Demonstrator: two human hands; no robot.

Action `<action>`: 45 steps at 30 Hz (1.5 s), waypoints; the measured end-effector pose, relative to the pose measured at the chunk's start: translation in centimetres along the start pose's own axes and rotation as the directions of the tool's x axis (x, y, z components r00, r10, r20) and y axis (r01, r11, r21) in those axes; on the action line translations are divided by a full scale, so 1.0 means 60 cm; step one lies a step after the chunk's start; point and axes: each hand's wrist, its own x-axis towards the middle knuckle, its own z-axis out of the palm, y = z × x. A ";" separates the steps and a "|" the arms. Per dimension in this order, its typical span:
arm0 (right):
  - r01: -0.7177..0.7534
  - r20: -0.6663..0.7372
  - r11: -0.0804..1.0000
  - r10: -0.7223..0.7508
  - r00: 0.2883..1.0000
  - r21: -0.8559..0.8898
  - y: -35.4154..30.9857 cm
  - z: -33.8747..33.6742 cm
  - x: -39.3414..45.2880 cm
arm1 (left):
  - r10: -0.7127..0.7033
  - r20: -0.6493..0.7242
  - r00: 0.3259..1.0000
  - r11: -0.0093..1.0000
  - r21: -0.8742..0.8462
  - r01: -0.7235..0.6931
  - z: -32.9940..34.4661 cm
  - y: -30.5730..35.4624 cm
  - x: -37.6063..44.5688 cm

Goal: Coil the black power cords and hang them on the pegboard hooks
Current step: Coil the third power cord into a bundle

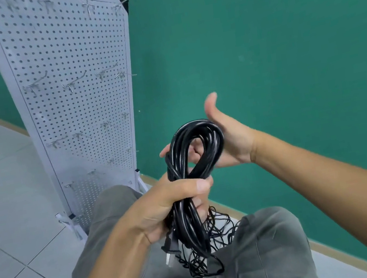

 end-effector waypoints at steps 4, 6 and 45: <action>0.057 0.068 0.998 -0.056 0.996 -0.007 0.063 0.010 -0.007 | 0.031 -0.009 0.999 0.999 -0.036 -0.031 -0.004 0.004 -0.001; 0.124 -0.030 0.992 -0.124 0.992 0.007 0.077 0.025 -0.013 | 0.056 0.001 0.998 0.996 -0.063 -0.056 -0.005 0.000 0.002; 0.229 -0.854 0.960 -0.250 0.456 -0.159 0.134 0.117 -0.005 | 0.207 -0.691 0.692 0.969 0.242 -0.048 -0.007 -0.053 0.039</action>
